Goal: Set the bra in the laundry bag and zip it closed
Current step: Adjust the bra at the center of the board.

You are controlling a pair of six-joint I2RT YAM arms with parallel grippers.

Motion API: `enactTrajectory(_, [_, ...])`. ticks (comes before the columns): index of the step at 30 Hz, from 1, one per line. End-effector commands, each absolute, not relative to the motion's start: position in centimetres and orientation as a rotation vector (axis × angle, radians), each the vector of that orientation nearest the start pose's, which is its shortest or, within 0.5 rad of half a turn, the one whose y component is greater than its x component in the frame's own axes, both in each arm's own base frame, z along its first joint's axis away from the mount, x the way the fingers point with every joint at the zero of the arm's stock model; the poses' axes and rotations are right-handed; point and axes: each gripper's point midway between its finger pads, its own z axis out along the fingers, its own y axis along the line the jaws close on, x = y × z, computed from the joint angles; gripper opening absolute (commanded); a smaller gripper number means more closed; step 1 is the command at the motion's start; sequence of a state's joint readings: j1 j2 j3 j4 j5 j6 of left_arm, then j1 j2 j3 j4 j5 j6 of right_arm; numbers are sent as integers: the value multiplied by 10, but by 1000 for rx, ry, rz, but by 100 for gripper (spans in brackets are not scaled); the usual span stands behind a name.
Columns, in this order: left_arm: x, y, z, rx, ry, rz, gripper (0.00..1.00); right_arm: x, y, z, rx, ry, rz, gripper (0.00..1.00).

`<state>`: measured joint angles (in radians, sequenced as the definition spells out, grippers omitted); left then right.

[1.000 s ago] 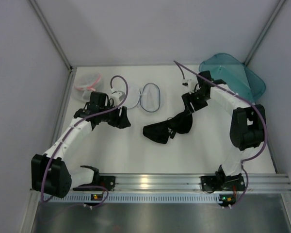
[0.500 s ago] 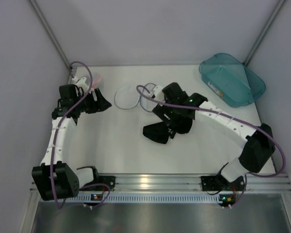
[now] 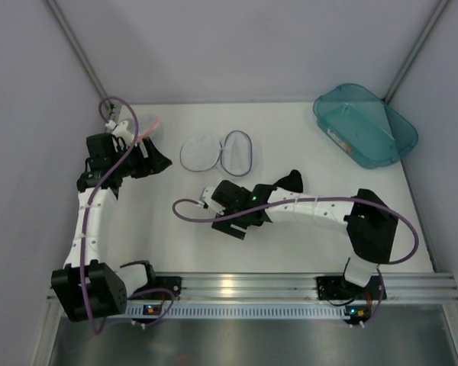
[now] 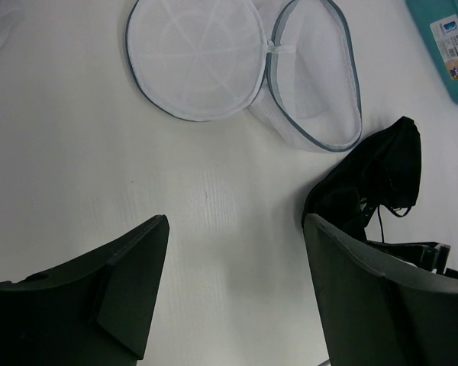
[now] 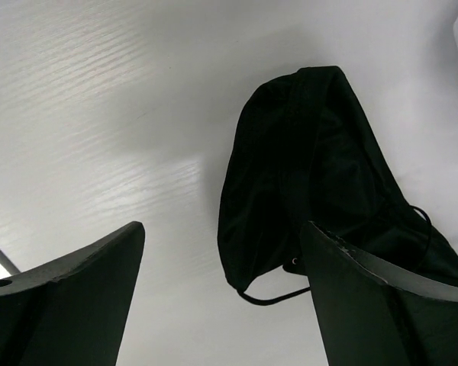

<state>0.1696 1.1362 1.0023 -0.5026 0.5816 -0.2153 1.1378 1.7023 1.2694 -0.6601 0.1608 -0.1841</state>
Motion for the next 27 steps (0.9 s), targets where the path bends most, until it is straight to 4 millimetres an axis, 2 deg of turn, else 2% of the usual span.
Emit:
enactTrajectory(1, [325, -52, 231, -72, 2114, -682, 77, 205, 343, 92, -1504, 2080, 95, 84])
enactTrajectory(7, [327, -52, 227, -76, 2124, -689, 77, 210, 343, 72, -1502, 2071, 64, 76])
enactTrajectory(10, [328, -52, 228, -76, 2124, -693, 77, 210, 345, 66, -1501, 2056, 83, 69])
enactTrajectory(15, [329, -52, 230, -68, 2120, -689, 77, 218, 342, 58, -1473, 2082, 85, 64])
enactTrajectory(16, [329, -52, 231, -62, 2117, -690, 77, 219, 341, 58, -1462, 2076, 96, 59])
enactTrajectory(22, [330, -52, 230, -51, 2119, -690, 77, 232, 334, 63, -1407, 2073, 145, 41])
enactTrajectory(24, [331, -53, 230, -49, 2121, -698, 77, 234, 332, 63, -1401, 2077, 192, 29])
enactTrajectory(26, [332, -53, 230, -45, 2121, -696, 77, 234, 337, 75, -1382, 2050, 269, 21])
enactTrajectory(27, [332, -53, 230, -42, 2121, -700, 77, 236, 336, 84, -1364, 2033, 293, 14])
